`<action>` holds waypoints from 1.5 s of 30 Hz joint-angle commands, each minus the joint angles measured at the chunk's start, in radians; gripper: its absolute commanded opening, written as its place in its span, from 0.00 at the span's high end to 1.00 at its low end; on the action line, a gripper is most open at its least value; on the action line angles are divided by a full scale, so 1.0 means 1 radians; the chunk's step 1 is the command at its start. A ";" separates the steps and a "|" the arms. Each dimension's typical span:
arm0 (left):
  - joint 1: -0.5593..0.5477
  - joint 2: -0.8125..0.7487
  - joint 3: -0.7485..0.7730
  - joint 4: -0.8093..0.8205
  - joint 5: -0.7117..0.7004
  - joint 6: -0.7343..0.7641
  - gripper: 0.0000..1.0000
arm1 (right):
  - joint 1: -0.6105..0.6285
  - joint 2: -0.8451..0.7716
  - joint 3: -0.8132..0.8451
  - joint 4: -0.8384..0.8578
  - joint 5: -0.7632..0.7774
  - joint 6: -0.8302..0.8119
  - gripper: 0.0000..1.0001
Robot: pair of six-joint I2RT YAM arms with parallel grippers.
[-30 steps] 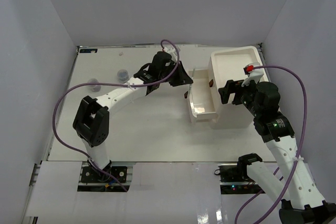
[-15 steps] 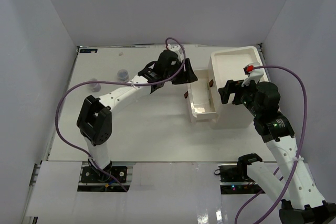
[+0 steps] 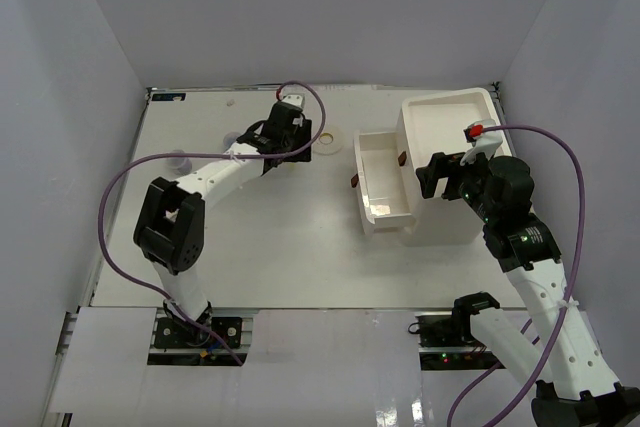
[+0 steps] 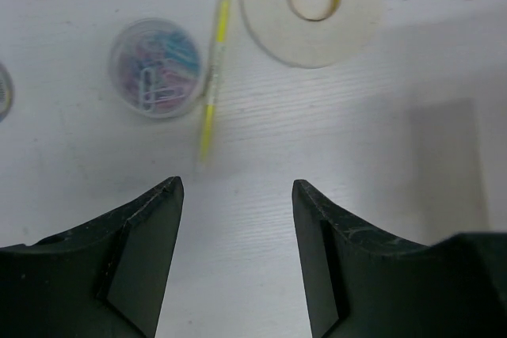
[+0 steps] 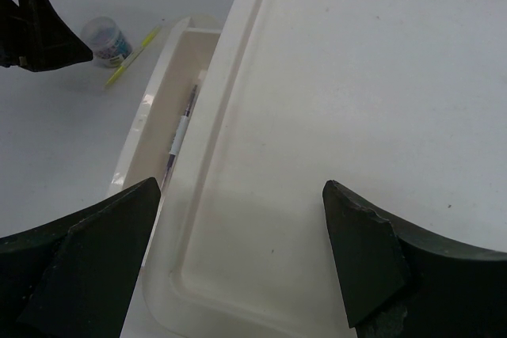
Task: Sort the stationery into containers
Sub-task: Pick up the pen from the center of the board.
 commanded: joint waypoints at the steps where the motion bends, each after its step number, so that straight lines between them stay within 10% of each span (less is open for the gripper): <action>1: 0.037 0.016 -0.043 0.047 -0.001 0.050 0.32 | 0.004 -0.012 -0.022 0.000 0.007 0.007 0.10; 29: 0.085 0.262 -0.043 0.220 0.039 0.075 0.38 | 0.004 -0.009 -0.031 -0.015 0.017 -0.005 0.10; 45: 0.037 0.188 -0.152 0.197 0.172 -0.011 0.84 | 0.004 -0.006 -0.036 -0.009 0.013 0.000 0.10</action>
